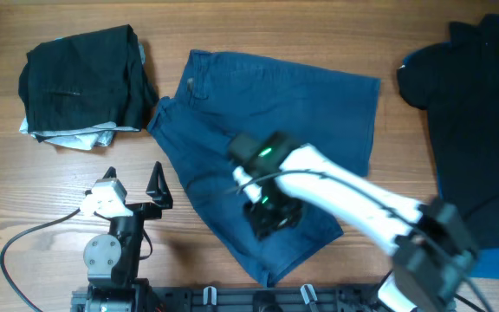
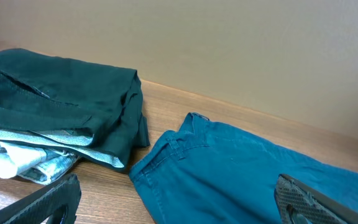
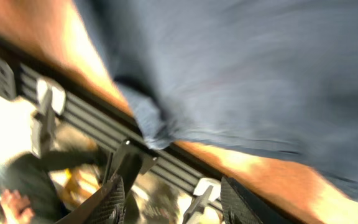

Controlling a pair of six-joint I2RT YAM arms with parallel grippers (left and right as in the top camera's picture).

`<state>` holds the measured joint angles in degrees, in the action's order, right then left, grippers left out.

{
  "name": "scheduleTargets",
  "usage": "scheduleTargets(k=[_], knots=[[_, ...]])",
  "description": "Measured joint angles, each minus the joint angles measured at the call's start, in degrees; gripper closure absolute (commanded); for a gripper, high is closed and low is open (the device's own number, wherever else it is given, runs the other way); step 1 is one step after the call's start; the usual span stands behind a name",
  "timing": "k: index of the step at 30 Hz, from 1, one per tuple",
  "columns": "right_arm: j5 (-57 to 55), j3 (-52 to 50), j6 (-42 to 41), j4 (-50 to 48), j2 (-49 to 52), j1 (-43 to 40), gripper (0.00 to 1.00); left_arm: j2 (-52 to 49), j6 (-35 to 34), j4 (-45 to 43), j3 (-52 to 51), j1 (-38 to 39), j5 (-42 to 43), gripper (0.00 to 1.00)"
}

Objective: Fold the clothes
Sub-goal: 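Pull the shorts toward the front with the right gripper to unfold them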

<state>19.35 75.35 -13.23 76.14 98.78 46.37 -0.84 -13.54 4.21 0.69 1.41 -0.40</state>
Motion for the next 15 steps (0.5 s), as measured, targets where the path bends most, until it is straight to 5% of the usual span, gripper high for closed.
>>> scheduleTargets(k=[3,5,11,15], knots=[[-0.4,0.1,-0.5,-3.4,-3.4,-10.2,0.70,0.0,0.0,0.0,0.0,0.0,0.0,0.00],[-2.4,0.1,-0.8,-7.7,-3.8,-20.0,0.94,0.0,0.0,0.0,0.0,0.0,0.0,0.00],[-8.3,0.2,-1.8,-27.1,-1.6,-36.0,0.96,0.0,0.0,0.0,0.0,0.0,0.0,0.00],[-10.9,0.2,-1.9,-37.7,3.7,-37.6,0.96,0.0,0.0,0.0,0.0,0.0,0.0,0.00]])
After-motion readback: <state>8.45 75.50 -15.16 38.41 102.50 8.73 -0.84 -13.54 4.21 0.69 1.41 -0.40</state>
